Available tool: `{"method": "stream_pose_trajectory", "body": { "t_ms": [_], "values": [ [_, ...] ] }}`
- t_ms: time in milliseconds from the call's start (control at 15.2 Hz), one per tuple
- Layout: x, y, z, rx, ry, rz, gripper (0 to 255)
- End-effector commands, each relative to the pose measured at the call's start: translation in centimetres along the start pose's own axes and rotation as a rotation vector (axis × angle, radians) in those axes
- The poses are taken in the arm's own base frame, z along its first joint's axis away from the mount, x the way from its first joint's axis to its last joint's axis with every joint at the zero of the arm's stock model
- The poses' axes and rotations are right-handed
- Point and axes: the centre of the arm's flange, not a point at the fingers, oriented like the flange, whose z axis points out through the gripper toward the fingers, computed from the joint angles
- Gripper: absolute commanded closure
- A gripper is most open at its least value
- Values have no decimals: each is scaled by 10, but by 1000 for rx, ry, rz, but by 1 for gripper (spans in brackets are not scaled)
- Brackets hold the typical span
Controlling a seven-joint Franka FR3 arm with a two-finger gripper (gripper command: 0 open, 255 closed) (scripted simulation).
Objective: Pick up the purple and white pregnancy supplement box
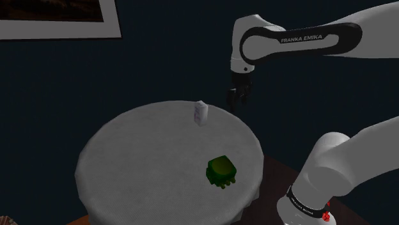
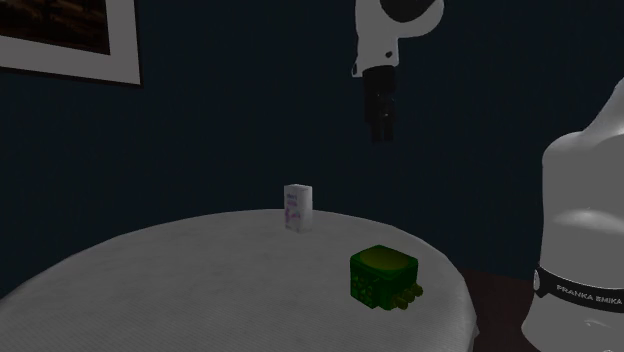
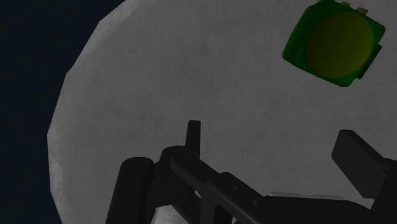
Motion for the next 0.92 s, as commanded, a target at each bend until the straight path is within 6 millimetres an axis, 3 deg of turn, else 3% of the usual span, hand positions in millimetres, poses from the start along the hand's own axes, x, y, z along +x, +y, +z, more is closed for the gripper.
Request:
{"method": "stream_pose_trajectory", "body": {
  "t_ms": [0,858],
  "values": [
    [24,9,10,2,7,1,0],
    [175,56,66,15,43,5,0]
  ]
}}
